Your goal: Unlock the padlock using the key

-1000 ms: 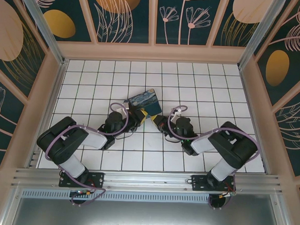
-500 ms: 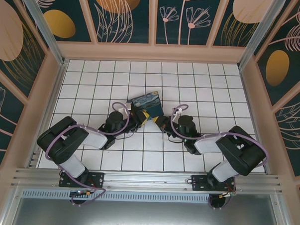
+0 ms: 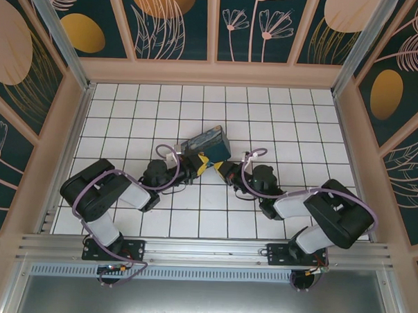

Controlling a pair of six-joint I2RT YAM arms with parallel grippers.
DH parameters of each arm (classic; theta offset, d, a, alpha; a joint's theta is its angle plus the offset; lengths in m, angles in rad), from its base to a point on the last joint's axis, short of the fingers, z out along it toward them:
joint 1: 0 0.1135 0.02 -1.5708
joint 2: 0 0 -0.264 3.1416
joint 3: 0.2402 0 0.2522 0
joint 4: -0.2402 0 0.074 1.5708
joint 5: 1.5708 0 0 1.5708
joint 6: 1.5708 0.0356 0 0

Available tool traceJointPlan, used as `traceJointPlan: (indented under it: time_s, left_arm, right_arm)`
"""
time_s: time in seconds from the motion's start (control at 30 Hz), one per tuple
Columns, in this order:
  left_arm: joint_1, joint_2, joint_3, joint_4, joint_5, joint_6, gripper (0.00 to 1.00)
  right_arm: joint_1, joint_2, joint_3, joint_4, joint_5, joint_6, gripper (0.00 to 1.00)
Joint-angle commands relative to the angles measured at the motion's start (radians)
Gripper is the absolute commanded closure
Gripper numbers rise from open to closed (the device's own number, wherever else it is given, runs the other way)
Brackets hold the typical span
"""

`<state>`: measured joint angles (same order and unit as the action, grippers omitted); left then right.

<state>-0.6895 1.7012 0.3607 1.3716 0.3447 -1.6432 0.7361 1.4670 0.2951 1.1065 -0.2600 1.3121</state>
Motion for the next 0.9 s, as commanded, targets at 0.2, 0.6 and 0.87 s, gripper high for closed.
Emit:
traceJointPlan:
  time_s: [0.2, 0.6, 0.87]
  left_arm:
    - [-0.054, -0.093, 0.036, -0.108, 0.168, 0.131, 1.0]
    - [-0.05, -0.106, 0.058, -0.234, 0.113, 0.218, 1.0]
    - [-0.051, -0.1, 0.056, -0.253, 0.086, 0.243, 1.0]
  right_arm:
    - [0.029, -0.082, 0.041, 0.01, -0.044, -0.05, 1.0]
    - [0.077, -0.131, 0.045, -0.032, -0.015, -0.042, 1.0]
    - [0.082, -0.144, 0.041, -0.035, -0.011, -0.016, 1.0]
